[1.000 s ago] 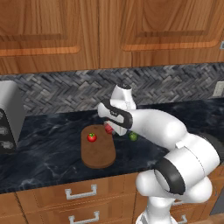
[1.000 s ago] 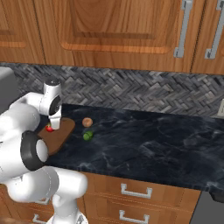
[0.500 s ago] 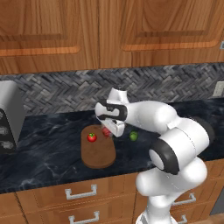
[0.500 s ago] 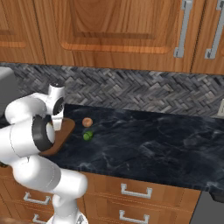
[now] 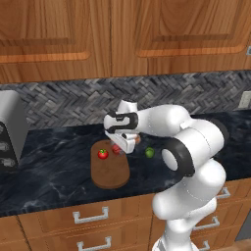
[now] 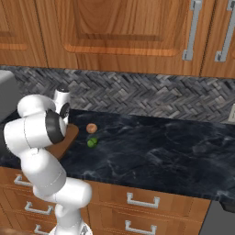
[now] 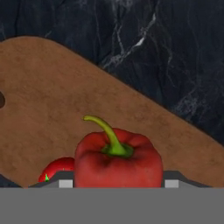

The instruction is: Place the avocado, onion, tomato, and bell pepper on the cutting board.

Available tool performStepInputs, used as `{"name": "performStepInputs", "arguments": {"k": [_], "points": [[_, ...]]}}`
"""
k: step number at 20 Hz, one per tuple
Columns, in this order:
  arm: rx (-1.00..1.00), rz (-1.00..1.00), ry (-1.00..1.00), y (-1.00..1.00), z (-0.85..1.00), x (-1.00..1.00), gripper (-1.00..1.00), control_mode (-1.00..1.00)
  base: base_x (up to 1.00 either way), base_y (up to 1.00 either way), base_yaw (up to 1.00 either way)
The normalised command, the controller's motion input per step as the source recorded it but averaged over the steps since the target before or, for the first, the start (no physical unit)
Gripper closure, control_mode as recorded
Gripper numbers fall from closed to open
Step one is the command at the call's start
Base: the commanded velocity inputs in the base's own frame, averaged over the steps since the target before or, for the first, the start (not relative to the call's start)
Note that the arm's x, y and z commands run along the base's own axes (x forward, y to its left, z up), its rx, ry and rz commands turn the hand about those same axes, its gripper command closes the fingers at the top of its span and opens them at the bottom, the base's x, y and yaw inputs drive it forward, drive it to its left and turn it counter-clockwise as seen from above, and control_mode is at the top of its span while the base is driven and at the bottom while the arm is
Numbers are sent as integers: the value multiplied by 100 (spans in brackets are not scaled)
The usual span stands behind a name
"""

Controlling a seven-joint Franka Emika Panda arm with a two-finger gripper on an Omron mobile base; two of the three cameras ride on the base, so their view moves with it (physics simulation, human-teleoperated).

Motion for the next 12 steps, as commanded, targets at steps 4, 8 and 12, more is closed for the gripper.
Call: {"name": "performStepInputs", "arguments": {"k": [4,8,12], "points": [[0,-1,6,13,-21,18,100,-100,0,0,0],[0,-2,4,10,-20,11,100,-100,0,0,0],[0,-1,2,2,-16,0,100,-100,0,0,0]]}}
